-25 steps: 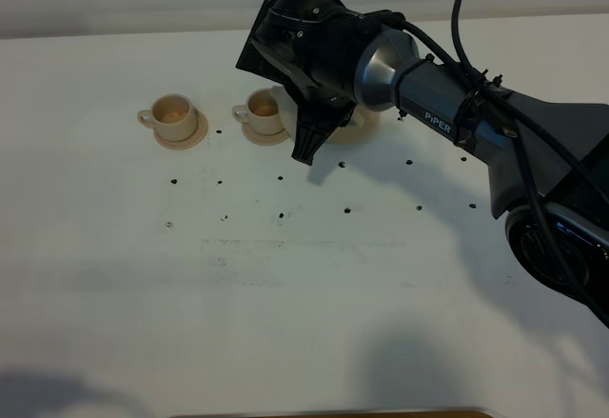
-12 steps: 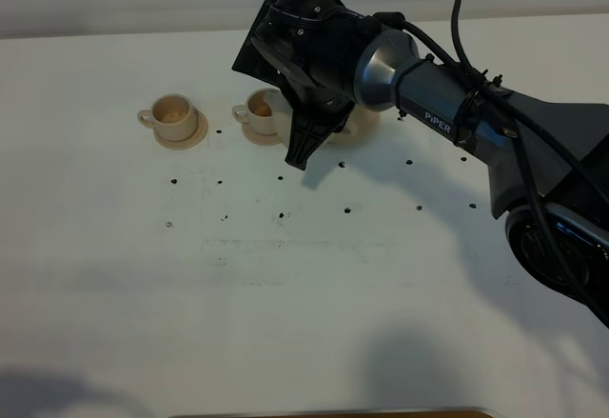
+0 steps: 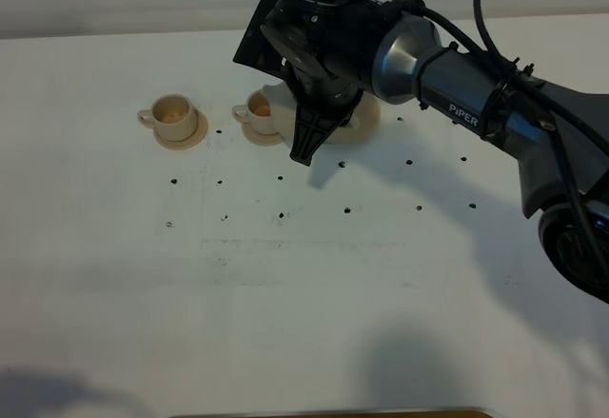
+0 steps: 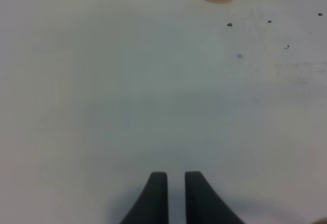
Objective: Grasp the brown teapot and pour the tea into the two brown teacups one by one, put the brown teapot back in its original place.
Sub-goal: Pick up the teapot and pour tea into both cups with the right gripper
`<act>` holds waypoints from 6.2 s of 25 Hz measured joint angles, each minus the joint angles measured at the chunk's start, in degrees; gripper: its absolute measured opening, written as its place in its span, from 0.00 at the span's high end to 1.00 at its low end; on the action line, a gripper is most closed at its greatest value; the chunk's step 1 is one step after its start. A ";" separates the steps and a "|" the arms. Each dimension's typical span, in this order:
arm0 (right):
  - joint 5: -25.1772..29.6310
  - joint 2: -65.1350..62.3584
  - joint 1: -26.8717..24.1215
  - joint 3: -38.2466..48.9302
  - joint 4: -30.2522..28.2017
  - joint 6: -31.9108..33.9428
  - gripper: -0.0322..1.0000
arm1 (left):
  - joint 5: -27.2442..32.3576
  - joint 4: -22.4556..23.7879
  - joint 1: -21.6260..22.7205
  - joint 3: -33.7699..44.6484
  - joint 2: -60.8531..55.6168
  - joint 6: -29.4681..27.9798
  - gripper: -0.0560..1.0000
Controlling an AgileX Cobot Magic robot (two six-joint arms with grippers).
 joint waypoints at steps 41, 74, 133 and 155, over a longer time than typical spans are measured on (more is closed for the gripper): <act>-10.72 0.00 0.12 6.98 -16.74 2.49 0.85 | 0.00 0.00 0.00 0.00 0.00 0.00 0.88; -12.04 2.06 0.71 7.06 -19.57 -5.00 0.85 | 0.00 0.00 0.00 0.00 0.00 0.00 0.89; -15.92 3.14 1.26 9.13 -30.81 -10.47 0.85 | 0.00 0.00 0.00 0.00 0.00 0.00 0.88; -15.68 2.78 1.65 9.13 -33.16 -10.86 0.85 | 0.00 0.00 0.00 0.00 0.00 0.00 0.88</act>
